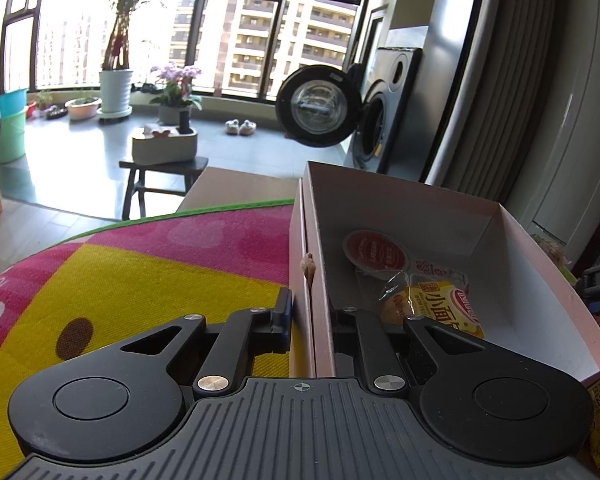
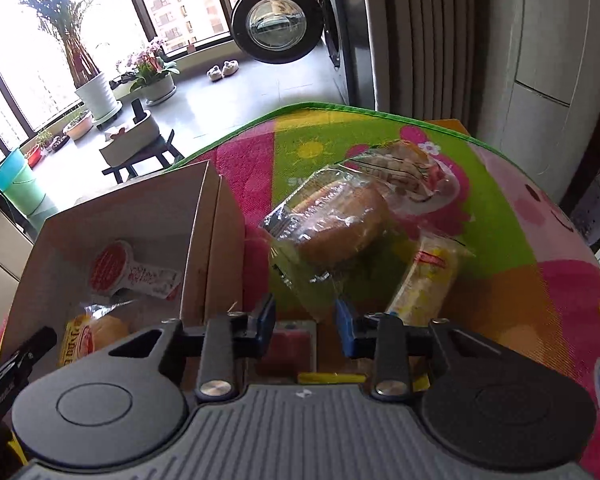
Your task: Organize objects
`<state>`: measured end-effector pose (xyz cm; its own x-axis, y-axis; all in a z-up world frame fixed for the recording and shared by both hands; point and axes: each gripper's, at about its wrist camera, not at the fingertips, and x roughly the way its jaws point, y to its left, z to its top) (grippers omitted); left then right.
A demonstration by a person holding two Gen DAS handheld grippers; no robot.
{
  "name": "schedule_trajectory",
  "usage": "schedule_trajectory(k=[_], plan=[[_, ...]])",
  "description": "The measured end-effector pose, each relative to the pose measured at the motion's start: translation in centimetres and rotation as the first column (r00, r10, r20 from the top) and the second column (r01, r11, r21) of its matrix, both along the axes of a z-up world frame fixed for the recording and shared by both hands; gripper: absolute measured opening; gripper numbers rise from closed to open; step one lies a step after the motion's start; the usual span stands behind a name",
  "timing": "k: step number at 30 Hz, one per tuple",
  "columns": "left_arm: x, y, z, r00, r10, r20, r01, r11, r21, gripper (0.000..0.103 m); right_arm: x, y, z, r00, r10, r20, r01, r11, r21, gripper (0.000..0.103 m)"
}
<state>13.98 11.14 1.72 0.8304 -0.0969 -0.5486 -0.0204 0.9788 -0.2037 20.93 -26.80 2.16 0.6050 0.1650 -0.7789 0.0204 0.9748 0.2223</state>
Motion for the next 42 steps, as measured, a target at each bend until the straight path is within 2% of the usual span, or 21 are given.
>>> schedule_trajectory(k=[4, 7, 9, 13, 16, 18, 21, 23, 25, 27, 29, 33, 34, 36, 38, 42], plan=[[-0.3, 0.1, 0.1, 1.0, -0.001, 0.0, 0.001, 1.0, -0.001, 0.014, 0.9, -0.4, -0.4, 0.999, 0.017, -0.041, -0.014, 0.997, 0.073, 0.026], [-0.3, 0.0, 0.1, 1.0, -0.001, 0.0, 0.001, 1.0, -0.001, 0.014, -0.6, -1.4, -0.8, 0.995, 0.052, -0.085, -0.04, 0.99, 0.133, 0.027], [-0.4, 0.1, 0.2, 1.0, -0.001, 0.0, 0.001, 1.0, -0.001, 0.014, -2.3, -1.5, -0.7, 0.991, 0.091, -0.097, -0.078, 0.988, 0.133, 0.027], [-0.5, 0.1, 0.2, 1.0, -0.001, -0.001, 0.001, 1.0, 0.0, 0.014, -6.6, -1.2, -0.3, 0.977, 0.173, -0.121, -0.162, 0.982, 0.096, 0.027], [-0.5, 0.1, 0.2, 1.0, -0.002, 0.0, 0.002, 1.0, 0.001, 0.014, -9.8, -0.6, 0.4, 0.965, 0.229, -0.128, -0.228, 0.973, 0.026, 0.027], [-0.5, 0.1, 0.2, 1.0, -0.002, 0.0, 0.002, 1.0, 0.0, 0.014, -12.1, -0.6, 1.1, 0.965, 0.242, -0.104, -0.245, 0.969, -0.021, 0.027], [-0.5, 0.0, 0.2, 1.0, -0.002, 0.0, 0.002, 1.0, 0.001, 0.014, -15.9, -0.7, 2.5, 0.965, 0.26, -0.024, -0.261, 0.959, -0.106, 0.03], [-0.5, 0.0, 0.2, 1.0, -0.001, 0.0, 0.001, 1.0, 0.001, 0.014, -18.2, -0.9, 2.9, 0.962, 0.272, -0.002, -0.271, 0.956, -0.11, 0.034], [-0.4, 0.0, 0.2, 1.0, -0.001, 0.0, 0.001, 1.0, 0.002, 0.014, -19.8, -1.2, 2.5, 0.96, 0.278, -0.021, -0.279, 0.958, -0.071, 0.034], [-0.5, 0.0, 0.3, 1.0, -0.001, 0.0, 0.001, 1.0, 0.001, 0.014, -20.8, -1.4, 1.9, 0.961, 0.274, -0.037, -0.276, 0.958, -0.082, 0.034], [-0.4, -0.1, 0.2, 1.0, -0.001, 0.0, 0.001, 1.0, 0.002, 0.014, -21.4, -1.8, 1.9, 0.968, 0.251, -0.019, -0.251, 0.958, -0.139, 0.034], [-0.5, 0.0, 0.3, 1.0, -0.002, 0.0, 0.002, 1.0, 0.003, 0.014, -21.1, -3.2, 1.9, 0.99, 0.138, -0.007, -0.135, 0.951, -0.28, 0.035], [-0.4, -0.1, 0.3, 1.0, -0.002, 0.0, 0.002, 1.0, 0.002, 0.014, -21.1, -3.6, 1.9, 0.993, 0.119, -0.001, -0.115, 0.952, -0.283, 0.035], [-0.4, -0.1, 0.3, 1.0, -0.002, 0.0, 0.002, 1.0, 0.003, 0.014, -21.4, -3.9, 2.3, 0.992, 0.121, 0.017, -0.115, 0.968, -0.223, 0.035], [-0.4, -0.2, 0.3, 1.0, -0.001, 0.0, 0.001, 1.0, 0.003, 0.014, -22.0, -3.1, 2.8, 0.985, 0.163, 0.049, -0.151, 0.971, -0.185, 0.035], [-0.4, -0.2, 0.3, 1.0, -0.001, 0.0, 0.001, 1.0, 0.004, 0.014, -22.4, 0.1, 2.9, 0.96, 0.267, 0.082, -0.248, 0.951, -0.186, 0.04]])
